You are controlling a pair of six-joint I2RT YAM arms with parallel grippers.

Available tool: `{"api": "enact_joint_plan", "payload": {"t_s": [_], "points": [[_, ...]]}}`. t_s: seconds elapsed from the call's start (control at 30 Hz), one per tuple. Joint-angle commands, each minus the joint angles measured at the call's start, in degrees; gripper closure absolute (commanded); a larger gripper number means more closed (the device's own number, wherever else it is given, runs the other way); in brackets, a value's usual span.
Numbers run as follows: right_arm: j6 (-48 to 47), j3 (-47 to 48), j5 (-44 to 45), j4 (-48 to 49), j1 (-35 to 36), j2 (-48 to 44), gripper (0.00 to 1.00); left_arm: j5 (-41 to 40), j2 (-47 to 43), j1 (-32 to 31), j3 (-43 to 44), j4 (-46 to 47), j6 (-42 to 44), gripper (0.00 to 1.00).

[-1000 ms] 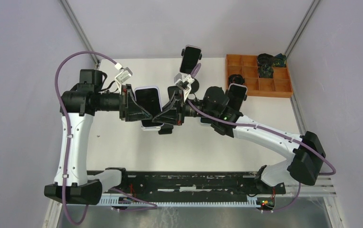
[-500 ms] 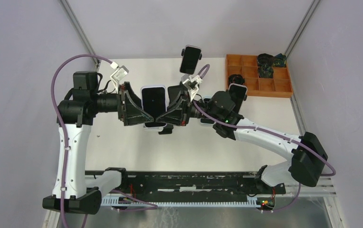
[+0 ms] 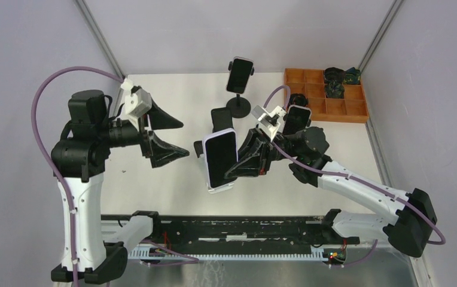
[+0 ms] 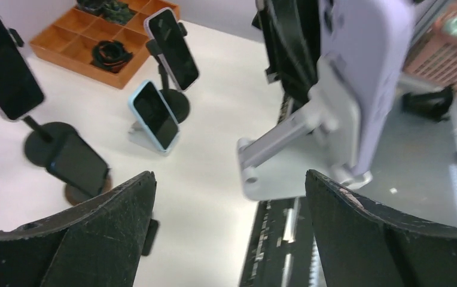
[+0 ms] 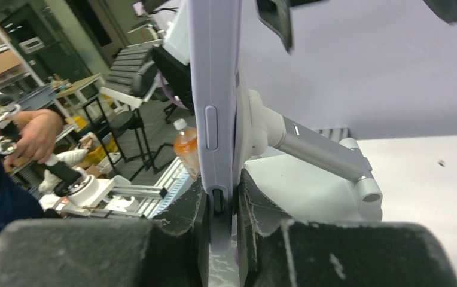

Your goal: Remove the phone from the phone stand

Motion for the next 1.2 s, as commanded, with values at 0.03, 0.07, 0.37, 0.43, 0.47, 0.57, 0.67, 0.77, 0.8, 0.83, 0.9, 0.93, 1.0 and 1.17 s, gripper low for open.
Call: {"api": "enact_joint_plan", "payload": {"t_s": [0.03,0.07,0.37,0.43,0.47,0.57,0.67,0.77,0.8,0.83,0.9,0.93,1.0,1.17], "points": [[9.36,2.02,-2.04,15.29,0.3,-0.64,1.0,-4.42,-3.39,0.06,-3.05,-5.05,20.51,0.0],[10.32,2.45,-1.8,16.2,0.4,0.01,1.0,-3.87,-3.83,0.07,-3.37,-5.02,21.53,0.01],[12.95,7.22,0.72,18.2,3.64,6.97,1.0,0.41,-6.81,0.12,-8.28,-4.23,27.57,0.06],[12.95,7.86,1.34,18.19,3.98,7.65,1.0,1.08,-7.22,0.08,-9.45,-4.23,28.09,0.07],[12.92,8.1,1.69,18.2,4.16,7.88,1.0,1.18,-7.45,0.09,-10.03,-4.2,28.34,0.07],[11.51,9.13,2.38,16.13,4.62,8.54,1.0,2.09,-7.78,0.06,-11.6,-4.16,28.9,0.09],[10.64,9.48,3.35,15.21,5.06,8.9,1.0,3.33,-7.79,0.06,-12.09,-4.2,28.7,0.12],[10.14,9.91,4.58,14.62,5.5,9.48,1.0,4.15,-8.0,0.09,-12.9,-4.28,29.73,0.15],[10.01,9.97,5.0,14.34,5.66,9.72,1.0,4.49,-7.94,0.09,-13.05,-4.27,29.84,0.16],[9.83,10.14,5.28,14.01,5.85,10.13,1.0,4.89,-7.75,0.13,-13.19,-4.27,29.99,0.18],[9.99,10.8,5.69,13.69,6.15,10.95,1.0,5.46,-7.26,0.06,-13.22,-4.38,30.32,0.21],[9.92,11.03,5.92,13.55,6.43,11.39,1.0,5.62,-7.12,0.06,-13.26,-4.4,30.46,0.22],[9.47,11.47,6.7,13.11,6.73,11.95,1.0,5.84,-6.89,0.06,-13.43,-4.42,31.32,0.25],[8.8,12.67,7.82,12.2,7.17,13.0,1.0,5.11,-6.48,0.04,-15.42,-4.42,32.59,0.35]]}}
